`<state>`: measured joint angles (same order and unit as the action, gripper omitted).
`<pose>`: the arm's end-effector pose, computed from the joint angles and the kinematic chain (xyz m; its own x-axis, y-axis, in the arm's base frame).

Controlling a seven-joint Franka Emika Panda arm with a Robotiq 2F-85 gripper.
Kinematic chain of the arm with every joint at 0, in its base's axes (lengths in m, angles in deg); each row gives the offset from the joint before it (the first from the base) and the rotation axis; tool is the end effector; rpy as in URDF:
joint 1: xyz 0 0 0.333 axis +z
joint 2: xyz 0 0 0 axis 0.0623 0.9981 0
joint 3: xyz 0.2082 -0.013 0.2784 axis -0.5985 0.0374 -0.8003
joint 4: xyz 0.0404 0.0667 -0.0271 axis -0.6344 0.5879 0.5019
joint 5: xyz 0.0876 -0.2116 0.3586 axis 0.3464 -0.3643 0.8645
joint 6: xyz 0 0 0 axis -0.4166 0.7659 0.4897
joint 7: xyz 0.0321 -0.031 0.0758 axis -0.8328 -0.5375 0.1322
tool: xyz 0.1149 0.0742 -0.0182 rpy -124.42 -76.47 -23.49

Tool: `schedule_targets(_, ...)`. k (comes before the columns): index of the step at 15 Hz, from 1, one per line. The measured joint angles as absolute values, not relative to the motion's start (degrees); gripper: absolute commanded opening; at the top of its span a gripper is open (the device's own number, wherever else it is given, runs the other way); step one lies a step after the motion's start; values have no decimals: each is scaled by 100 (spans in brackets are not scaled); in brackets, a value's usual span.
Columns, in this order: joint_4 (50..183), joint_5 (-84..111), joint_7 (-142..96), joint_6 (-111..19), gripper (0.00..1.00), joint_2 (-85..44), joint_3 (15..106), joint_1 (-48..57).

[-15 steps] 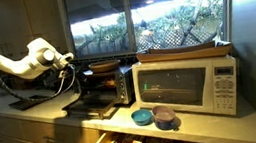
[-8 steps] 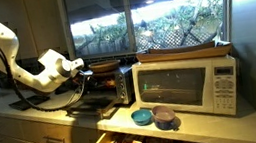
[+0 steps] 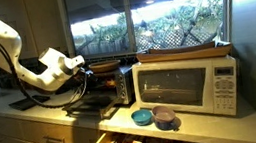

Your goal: Pull out the oven tray fully

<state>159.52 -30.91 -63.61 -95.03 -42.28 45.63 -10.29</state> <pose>0.5686 0.0462 0.4457 0.6086 0.0171 0.7933 0.0101 -0.9999 0.0139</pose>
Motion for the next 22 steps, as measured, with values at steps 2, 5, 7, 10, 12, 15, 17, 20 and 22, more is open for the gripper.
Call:
schedule_targets(2,15720,-3294,-6433,-9890,100,-4013,4552,-1200)
schedule_targets(5,15457,-2990,-6217,-10171,100,-3610,4641,-1164)
schedule_targets(7,15438,-2358,-5688,-10279,100,-3359,4797,-886)
schedule_targets(10,15420,-2349,-5696,-10496,100,-3043,4777,-770)
schedule_targets(12,15421,-2348,-5701,-10677,100,-2892,4761,-712)
schedule_targets(15,15420,-2348,-5702,-10733,100,-2833,4759,-688)
schedule_targets(17,15412,-2348,-5696,-10733,100,-2833,4761,-688)
schedule_targets(20,15255,-2279,-5517,-10739,100,-2753,4914,-600)
schedule_targets(22,15077,-2162,-5289,-10761,100,-2637,5100,-459)
